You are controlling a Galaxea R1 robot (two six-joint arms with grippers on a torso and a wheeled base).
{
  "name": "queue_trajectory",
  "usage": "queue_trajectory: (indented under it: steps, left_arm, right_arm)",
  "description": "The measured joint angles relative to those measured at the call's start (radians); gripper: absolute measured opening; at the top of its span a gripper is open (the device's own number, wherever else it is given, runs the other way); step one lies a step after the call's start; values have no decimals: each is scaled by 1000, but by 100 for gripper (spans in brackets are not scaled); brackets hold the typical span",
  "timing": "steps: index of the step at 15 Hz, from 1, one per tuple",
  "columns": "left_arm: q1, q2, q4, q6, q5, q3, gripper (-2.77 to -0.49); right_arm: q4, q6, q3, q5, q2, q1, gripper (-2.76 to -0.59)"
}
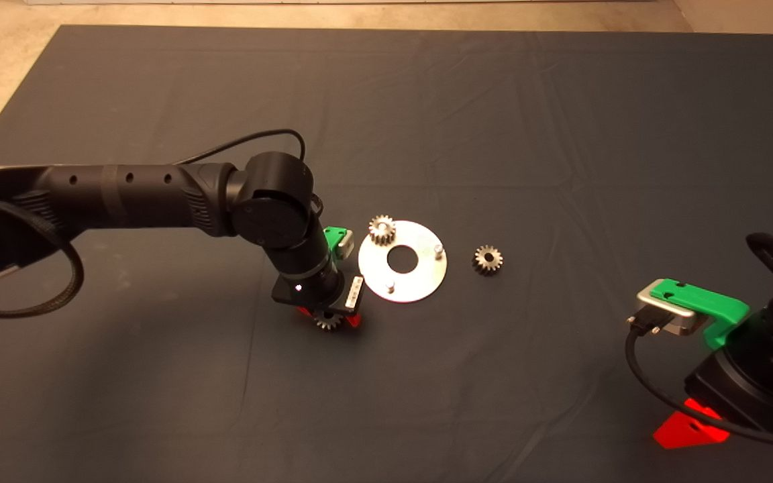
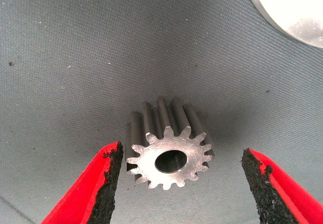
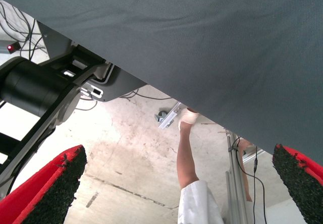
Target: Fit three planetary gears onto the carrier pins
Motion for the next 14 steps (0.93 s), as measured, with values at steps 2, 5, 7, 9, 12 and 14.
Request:
queue_trajectory:
  steps: [2, 5, 7, 9, 12, 14]
  left_arm:
    - [0, 0, 0, 0, 0, 0, -169]
    - [0, 0, 0, 0, 1, 0, -175]
    - [2, 0, 0, 0, 1, 0, -175]
    - [13, 0, 2, 0, 5, 0, -180]
    - [19, 0, 4, 0, 15, 9, -188]
    - [19, -1, 4, 0, 23, 13, -204]
  right_arm:
    - [0, 0, 0, 0, 0, 0, -61]
    - [0, 0, 0, 0, 0, 0, -61]
    - [0, 0, 0, 0, 0, 0, -61]
    - [0, 0, 0, 0, 0, 0, -61]
    - [0, 0, 1, 0, 0, 0, -61]
    - [0, 0, 1, 0, -1, 0, -61]
